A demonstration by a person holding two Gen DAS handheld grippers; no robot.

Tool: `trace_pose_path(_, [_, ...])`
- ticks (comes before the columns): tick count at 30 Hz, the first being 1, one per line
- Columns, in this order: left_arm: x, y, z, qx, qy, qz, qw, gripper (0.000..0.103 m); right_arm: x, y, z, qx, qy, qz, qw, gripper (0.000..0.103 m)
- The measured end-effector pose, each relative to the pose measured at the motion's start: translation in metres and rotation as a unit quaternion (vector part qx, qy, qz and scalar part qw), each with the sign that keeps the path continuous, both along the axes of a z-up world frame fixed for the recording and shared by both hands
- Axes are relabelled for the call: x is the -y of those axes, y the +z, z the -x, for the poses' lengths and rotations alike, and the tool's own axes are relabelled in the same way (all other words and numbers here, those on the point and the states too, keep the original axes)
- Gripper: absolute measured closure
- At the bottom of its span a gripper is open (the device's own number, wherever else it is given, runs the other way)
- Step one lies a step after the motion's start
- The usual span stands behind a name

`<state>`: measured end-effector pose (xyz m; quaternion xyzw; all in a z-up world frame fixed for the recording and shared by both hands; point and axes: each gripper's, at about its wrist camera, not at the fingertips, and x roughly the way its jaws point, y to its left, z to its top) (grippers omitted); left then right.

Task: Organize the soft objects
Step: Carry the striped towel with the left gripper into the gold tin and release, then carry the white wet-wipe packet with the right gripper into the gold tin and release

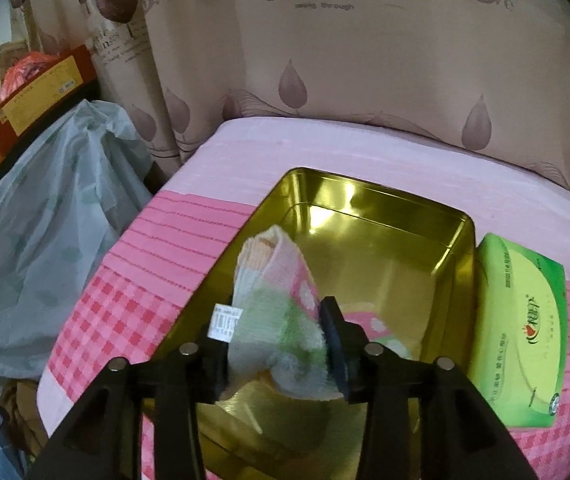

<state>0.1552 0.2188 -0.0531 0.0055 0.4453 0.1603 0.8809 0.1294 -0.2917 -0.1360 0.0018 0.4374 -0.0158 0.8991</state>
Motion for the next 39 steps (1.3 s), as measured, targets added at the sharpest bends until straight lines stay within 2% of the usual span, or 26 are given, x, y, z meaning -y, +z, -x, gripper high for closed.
trace_pose_path(3, [0.002,0.006,0.005,0.01,-0.001,-0.016,0.9998,0.053,-0.001,0.0,0.0,0.0,0.0,0.001,1.0,0.054])
trace_pose_path(6, [0.003,0.013,0.011,0.02,-0.003,-0.017,0.9996,0.051,-0.001,0.0,-0.001,0.0,0.0,0.0,1.0,0.054])
trace_pose_path(18, [0.006,0.023,0.054,0.035,0.004,-0.017,0.9992,0.05,-0.001,0.0,-0.001,0.0,0.0,0.003,1.0,0.054])
trace_pose_path(27, [0.012,0.019,0.077,0.033,-0.014,-0.017,0.9992,0.05,0.0,0.006,0.0,0.001,-0.008,0.008,1.0,0.057])
trace_pose_path(33, [0.017,0.01,0.075,0.023,-0.022,-0.021,0.9993,0.05,-0.002,0.031,0.002,0.014,-0.019,0.016,1.0,0.057])
trace_pose_path(39, [0.014,0.01,0.074,0.022,-0.018,-0.009,0.9996,0.05,-0.022,0.072,-0.001,0.035,-0.001,0.02,0.999,0.057])
